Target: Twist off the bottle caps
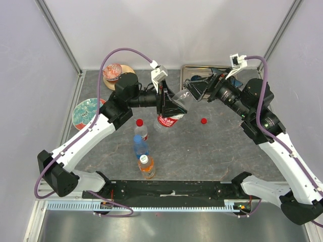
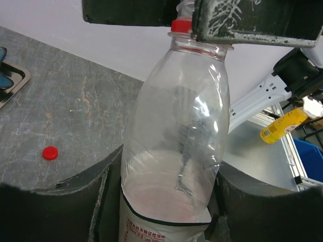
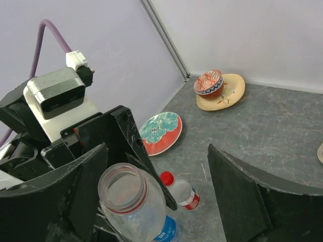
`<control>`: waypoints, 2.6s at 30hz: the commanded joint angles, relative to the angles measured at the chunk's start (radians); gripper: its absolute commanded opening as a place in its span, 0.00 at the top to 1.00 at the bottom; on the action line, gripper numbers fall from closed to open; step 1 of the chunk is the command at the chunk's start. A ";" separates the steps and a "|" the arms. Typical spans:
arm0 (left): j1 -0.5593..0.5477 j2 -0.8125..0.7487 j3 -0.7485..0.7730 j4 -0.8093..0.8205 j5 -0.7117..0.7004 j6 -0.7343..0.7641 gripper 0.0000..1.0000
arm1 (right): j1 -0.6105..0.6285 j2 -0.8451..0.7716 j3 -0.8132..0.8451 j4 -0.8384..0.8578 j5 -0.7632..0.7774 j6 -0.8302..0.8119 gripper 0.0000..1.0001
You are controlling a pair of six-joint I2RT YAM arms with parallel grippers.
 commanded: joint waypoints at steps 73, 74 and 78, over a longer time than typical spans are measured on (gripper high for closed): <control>0.031 -0.625 -0.340 -0.108 -0.763 0.118 0.00 | -0.115 0.293 -0.325 0.396 1.109 -0.398 1.00; 0.031 -0.625 -0.340 -0.110 -0.762 0.118 0.00 | -0.115 0.311 -0.328 0.401 1.112 -0.389 1.00; 0.031 -0.613 -0.346 -0.116 -0.740 0.103 0.00 | -0.127 0.324 -0.394 0.488 1.071 -0.378 1.00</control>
